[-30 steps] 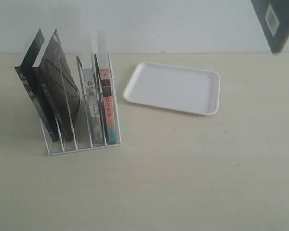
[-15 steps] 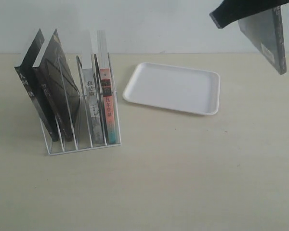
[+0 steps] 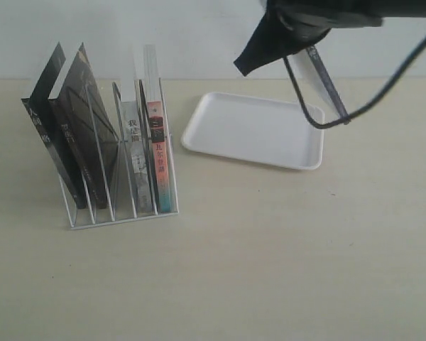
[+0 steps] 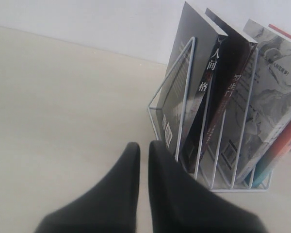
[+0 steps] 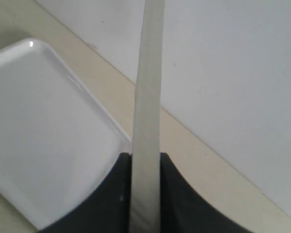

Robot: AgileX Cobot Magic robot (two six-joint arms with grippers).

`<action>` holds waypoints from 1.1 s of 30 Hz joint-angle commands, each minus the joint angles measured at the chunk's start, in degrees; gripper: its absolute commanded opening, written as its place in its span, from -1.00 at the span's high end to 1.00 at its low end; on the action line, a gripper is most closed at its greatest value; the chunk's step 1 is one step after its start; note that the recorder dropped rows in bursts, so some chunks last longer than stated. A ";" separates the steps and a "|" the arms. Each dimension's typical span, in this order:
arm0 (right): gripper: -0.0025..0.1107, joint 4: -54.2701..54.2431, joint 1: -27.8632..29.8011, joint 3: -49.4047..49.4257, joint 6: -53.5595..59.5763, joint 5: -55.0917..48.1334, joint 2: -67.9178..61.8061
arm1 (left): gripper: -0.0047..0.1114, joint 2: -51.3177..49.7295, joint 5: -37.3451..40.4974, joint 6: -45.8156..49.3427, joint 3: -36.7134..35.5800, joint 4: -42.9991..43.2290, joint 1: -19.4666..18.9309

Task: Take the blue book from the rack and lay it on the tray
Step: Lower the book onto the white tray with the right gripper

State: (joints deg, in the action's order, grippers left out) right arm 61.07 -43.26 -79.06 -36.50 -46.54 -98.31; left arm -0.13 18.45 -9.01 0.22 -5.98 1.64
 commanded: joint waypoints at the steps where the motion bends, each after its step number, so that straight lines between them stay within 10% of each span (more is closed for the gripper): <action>1: 0.96 2.09 0.47 -10.10 7.09 -2.89 -7.15 | 0.81 0.13 -0.54 -0.20 -0.22 -0.21 0.26; 13: 0.96 -8.88 0.47 -30.26 25.71 -13.45 -23.46 | 0.81 0.13 -0.54 -0.20 -0.22 -0.21 0.26; 33: 0.96 -10.09 0.37 -32.47 20.56 -9.00 -28.25 | 0.81 0.13 -0.54 -0.20 -0.22 -0.21 0.26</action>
State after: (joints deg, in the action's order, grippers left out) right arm 49.21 -43.08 -110.71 -15.66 -56.03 -126.98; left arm -0.13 18.45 -9.01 0.22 -5.98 1.64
